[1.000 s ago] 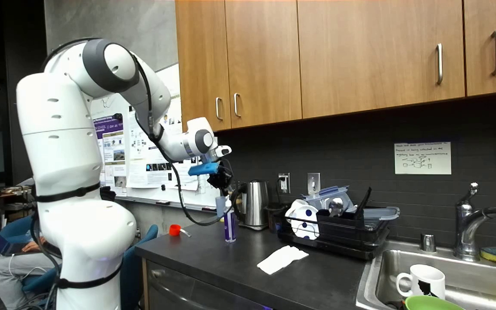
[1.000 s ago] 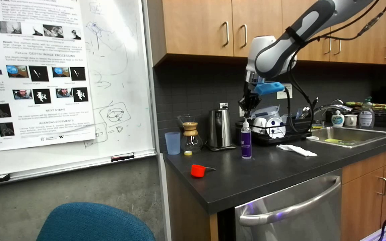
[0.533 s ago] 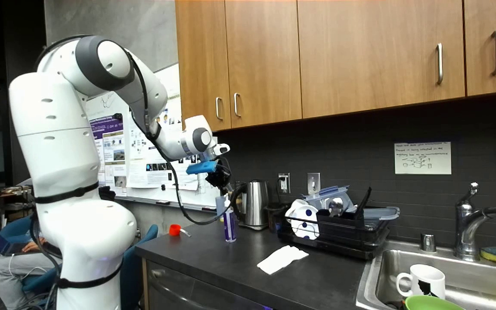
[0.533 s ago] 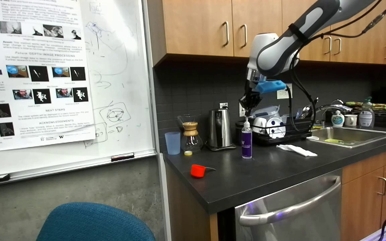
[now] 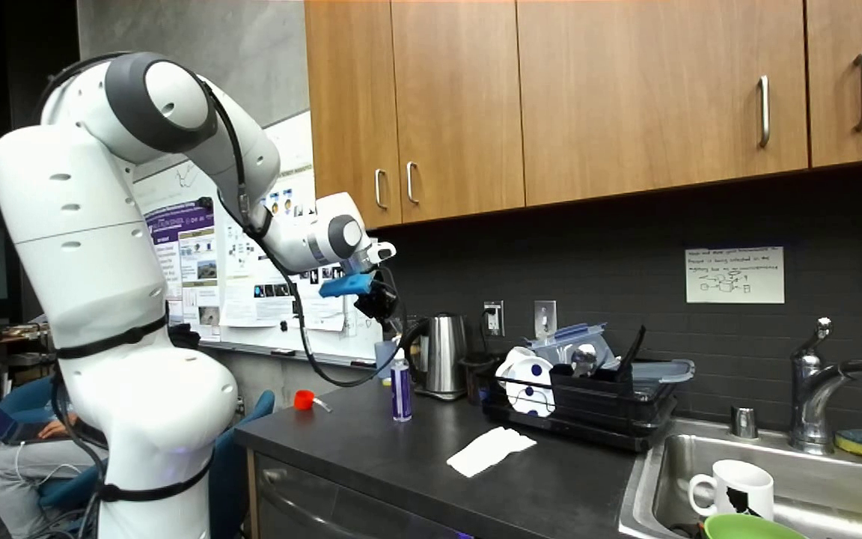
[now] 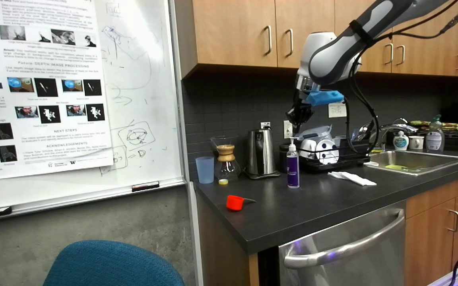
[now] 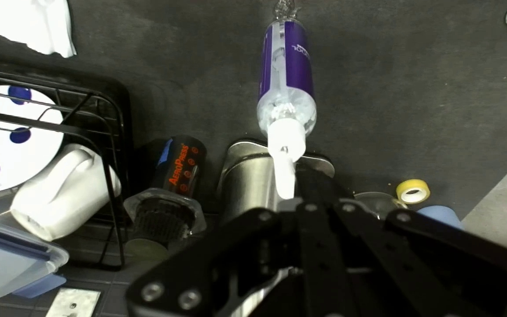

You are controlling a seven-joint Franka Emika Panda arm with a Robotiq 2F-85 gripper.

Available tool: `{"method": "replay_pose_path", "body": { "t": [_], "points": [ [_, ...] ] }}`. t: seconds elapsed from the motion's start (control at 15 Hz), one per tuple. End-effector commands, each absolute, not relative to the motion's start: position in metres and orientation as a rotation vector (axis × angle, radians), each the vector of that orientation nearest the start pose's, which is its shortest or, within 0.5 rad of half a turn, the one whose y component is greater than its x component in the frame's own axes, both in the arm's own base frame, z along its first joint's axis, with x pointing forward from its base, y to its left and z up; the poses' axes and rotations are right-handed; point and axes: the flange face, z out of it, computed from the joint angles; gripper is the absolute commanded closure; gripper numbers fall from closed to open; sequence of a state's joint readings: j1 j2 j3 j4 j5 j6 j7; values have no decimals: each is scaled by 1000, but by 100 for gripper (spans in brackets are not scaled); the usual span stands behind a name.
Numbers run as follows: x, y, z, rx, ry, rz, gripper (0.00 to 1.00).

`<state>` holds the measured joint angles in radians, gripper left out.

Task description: Press the bottle downwards and then move it forward to the left

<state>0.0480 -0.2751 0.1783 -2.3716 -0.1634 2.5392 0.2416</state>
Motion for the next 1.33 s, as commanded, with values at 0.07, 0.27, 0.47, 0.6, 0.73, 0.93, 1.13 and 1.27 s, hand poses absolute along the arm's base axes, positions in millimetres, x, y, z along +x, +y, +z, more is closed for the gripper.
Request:
{"method": "replay_pose_path", "body": {
  "t": [0.07, 0.27, 0.47, 0.6, 0.73, 0.93, 1.13, 1.27],
  "points": [
    [463, 115, 497, -3093, -170, -752, 100],
    [453, 111, 508, -3103, -164, -712, 100],
    [442, 104, 518, -3134, -157, -664, 70],
    [437, 99, 523, -3152, -145, -639, 57],
    [433, 94, 526, -3168, -130, -618, 44],
    [430, 89, 525, -3182, -117, -581, 23],
    [432, 86, 515, -3194, -121, -524, 3],
    [434, 87, 507, -3195, -129, -497, 0]
  ]
}}
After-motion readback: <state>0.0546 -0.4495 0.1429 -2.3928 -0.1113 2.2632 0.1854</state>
